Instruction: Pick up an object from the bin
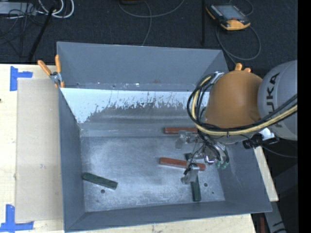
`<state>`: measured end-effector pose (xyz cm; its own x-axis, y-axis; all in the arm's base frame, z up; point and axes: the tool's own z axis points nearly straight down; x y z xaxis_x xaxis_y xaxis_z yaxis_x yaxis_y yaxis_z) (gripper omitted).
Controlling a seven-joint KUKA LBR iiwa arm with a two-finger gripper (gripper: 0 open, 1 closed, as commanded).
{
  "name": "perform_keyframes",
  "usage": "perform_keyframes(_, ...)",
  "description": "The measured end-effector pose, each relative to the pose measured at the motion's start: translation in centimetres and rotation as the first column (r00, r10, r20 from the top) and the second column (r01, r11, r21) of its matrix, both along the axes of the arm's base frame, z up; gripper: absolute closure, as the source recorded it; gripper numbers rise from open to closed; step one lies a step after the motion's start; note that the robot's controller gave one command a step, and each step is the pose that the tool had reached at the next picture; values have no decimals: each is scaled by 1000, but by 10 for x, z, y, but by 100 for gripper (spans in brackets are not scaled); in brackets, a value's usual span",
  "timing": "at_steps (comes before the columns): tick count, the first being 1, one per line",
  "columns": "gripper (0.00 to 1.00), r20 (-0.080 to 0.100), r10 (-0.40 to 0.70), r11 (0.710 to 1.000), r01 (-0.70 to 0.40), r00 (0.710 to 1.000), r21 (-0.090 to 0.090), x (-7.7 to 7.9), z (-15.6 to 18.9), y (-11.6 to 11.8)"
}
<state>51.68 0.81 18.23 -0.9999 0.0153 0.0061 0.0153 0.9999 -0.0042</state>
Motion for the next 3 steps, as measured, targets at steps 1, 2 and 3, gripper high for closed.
perform_keyframes(1,0,1,162,987,-162,987,5,43,-117,-22)
perform_keyframes(2,100,6,158,987,-158,987,5,44,-112,-22)
perform_keyframes(3,0,5,157,988,-157,988,5,44,-113,-22)
